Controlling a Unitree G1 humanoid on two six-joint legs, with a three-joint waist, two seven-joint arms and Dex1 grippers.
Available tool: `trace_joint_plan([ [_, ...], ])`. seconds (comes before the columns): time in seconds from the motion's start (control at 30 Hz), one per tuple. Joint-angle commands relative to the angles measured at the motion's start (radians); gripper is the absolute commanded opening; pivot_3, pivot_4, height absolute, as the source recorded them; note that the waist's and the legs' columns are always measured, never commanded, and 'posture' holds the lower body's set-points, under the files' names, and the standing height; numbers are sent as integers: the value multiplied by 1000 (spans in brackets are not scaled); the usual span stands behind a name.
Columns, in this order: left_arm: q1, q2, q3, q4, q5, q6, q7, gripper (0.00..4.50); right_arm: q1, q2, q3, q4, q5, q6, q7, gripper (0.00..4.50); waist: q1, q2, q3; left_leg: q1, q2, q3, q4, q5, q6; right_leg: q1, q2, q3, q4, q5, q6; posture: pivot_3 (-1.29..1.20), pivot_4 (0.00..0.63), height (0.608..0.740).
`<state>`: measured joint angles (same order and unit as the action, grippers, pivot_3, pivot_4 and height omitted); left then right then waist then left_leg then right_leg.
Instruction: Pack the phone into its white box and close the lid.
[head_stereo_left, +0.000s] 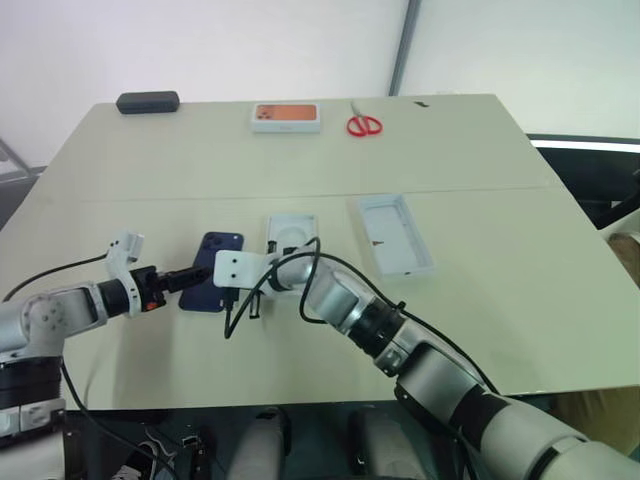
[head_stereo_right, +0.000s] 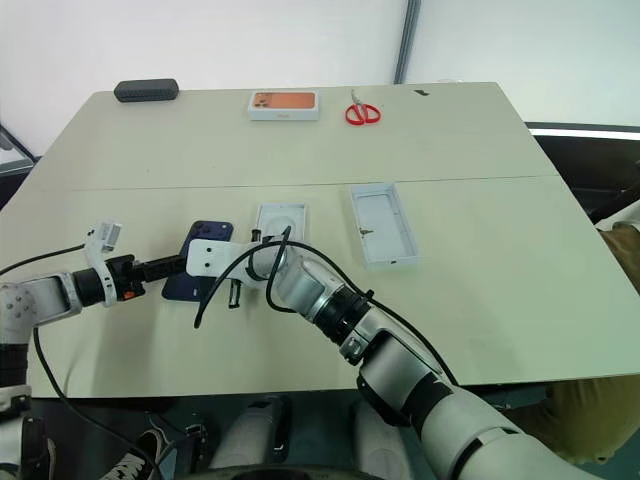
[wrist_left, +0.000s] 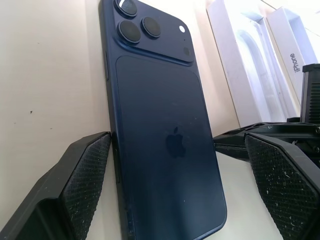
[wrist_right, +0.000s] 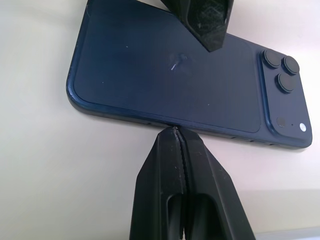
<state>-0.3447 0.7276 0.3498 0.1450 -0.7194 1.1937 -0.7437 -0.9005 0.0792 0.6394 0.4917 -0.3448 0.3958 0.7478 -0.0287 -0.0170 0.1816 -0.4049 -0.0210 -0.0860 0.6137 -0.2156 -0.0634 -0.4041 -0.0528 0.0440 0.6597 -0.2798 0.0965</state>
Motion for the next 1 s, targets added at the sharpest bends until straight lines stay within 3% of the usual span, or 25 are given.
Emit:
trace_joint_plan([
  [0.03,24,-49,-79,7,-11,84,8,4500,-3,5,7,-56,-7,-3,7,32,3,0,0,0,0,0,0,0,0,0,0,0,0,0,0,0,150,740],
  [0.37,36,-39,-66,6,12,46,12,4500,-64,0,-3,-43,8,191,110,32,10,1,-1,0,0,0,0,0,0,0,0,0,0,0,0,0,150,740],
  [1.0,-3,-162,26,-81,-78,208,93,4500,-54,23,10,23,7,141,63,32,7,3,-8,3,0,0,0,0,0,3,0,0,-1,0,0,0,150,740],
])
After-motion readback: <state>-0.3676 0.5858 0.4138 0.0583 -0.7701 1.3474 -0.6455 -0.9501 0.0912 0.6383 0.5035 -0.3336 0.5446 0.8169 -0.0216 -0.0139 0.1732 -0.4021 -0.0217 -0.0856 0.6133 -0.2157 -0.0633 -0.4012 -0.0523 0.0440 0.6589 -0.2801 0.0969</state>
